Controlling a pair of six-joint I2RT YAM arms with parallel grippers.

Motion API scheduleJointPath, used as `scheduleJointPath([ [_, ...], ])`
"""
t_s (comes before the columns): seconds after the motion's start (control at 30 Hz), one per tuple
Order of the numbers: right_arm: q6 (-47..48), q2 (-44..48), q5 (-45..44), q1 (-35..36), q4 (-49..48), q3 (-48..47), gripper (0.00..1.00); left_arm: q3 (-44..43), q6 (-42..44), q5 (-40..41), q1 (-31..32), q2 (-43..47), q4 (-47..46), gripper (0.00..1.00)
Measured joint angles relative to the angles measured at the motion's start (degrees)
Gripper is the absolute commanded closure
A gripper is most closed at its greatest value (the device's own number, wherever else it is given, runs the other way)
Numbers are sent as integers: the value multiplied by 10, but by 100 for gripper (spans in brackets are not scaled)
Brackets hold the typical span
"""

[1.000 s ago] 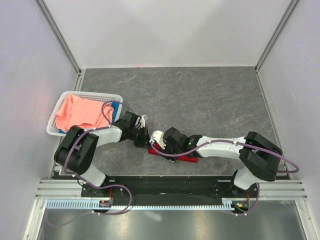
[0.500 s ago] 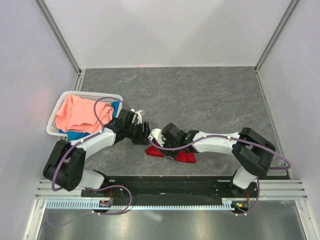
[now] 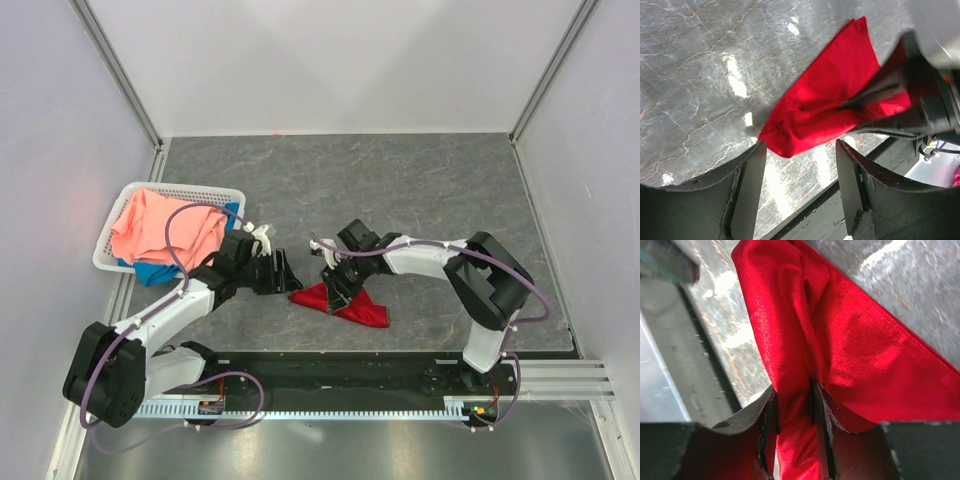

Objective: Fold the napkin, place the utensils inside, and roll it up
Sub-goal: Roll the napkin with the utensil

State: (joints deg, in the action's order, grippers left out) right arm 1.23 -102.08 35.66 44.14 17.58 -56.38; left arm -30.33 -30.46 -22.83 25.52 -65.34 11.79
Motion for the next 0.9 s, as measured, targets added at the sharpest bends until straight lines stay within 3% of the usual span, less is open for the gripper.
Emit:
scheduleJointPath([
  [0.4, -28, -108, 176, -66, 44, -64, 60, 53, 0, -4, 0, 11, -71, 41],
  [0.73, -40, -154, 235, -87, 68, -89, 61, 72, -1, -20, 0, -16, -146, 47],
  [0.83, -40, -159, 239, -88, 73, -94, 61, 73, -1, -28, 0, -38, -167, 52],
  [0.9, -40, -161, 241, -89, 76, -96, 60, 74, -2, -30, 1, -58, -184, 65],
])
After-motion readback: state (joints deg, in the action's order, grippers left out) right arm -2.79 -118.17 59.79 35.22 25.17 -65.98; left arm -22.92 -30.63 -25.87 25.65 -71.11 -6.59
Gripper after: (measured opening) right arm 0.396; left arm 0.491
